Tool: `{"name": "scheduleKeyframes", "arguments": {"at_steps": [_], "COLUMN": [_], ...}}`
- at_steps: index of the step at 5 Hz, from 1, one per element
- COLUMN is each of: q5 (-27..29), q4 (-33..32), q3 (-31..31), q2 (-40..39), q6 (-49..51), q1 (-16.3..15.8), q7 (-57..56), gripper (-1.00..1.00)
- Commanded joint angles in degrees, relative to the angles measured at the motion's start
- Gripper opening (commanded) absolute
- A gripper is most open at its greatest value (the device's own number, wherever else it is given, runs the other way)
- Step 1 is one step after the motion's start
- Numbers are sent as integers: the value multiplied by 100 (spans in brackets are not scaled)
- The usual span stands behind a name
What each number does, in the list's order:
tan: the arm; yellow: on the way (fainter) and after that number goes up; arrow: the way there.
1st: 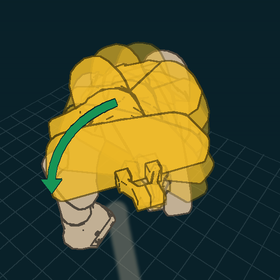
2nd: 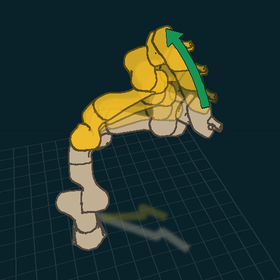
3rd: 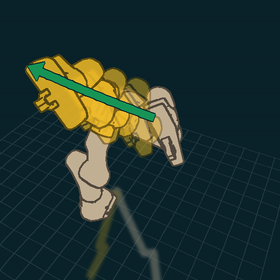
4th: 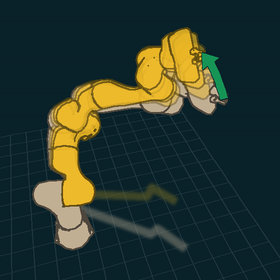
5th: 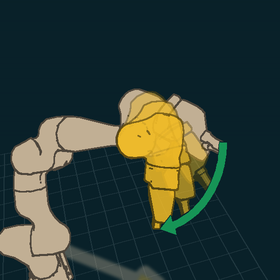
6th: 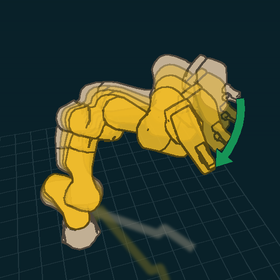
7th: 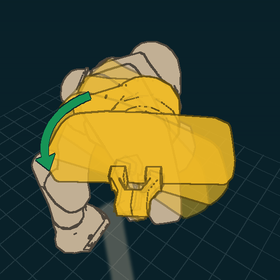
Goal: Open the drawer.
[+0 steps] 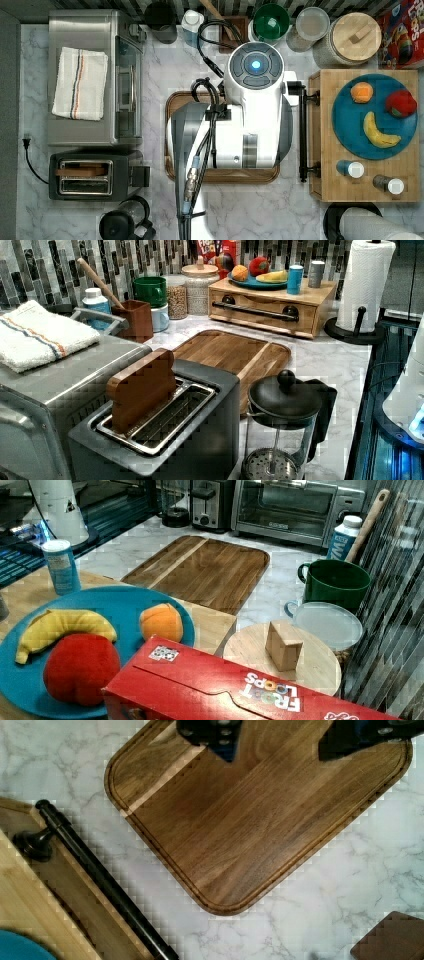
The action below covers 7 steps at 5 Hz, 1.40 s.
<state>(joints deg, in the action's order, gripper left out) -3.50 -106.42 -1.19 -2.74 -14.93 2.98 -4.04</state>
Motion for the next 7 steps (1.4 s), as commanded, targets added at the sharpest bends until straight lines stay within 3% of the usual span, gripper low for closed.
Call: {"name": "scheduleKeyframes", "arguments": {"at_steps": [1,3,5,7], "q5": [-6,-137,-237,-618], "q4": [-2,-256,-892,-946], "q3": [-48,-86,160,349], "q2": [-13,104,380,327], "q6": [-6,-174,-642,-628], "q1": [48,119,253,409], "q7": [-5,-338,-1983,-3774], "gripper": [100,100,100,100]}}
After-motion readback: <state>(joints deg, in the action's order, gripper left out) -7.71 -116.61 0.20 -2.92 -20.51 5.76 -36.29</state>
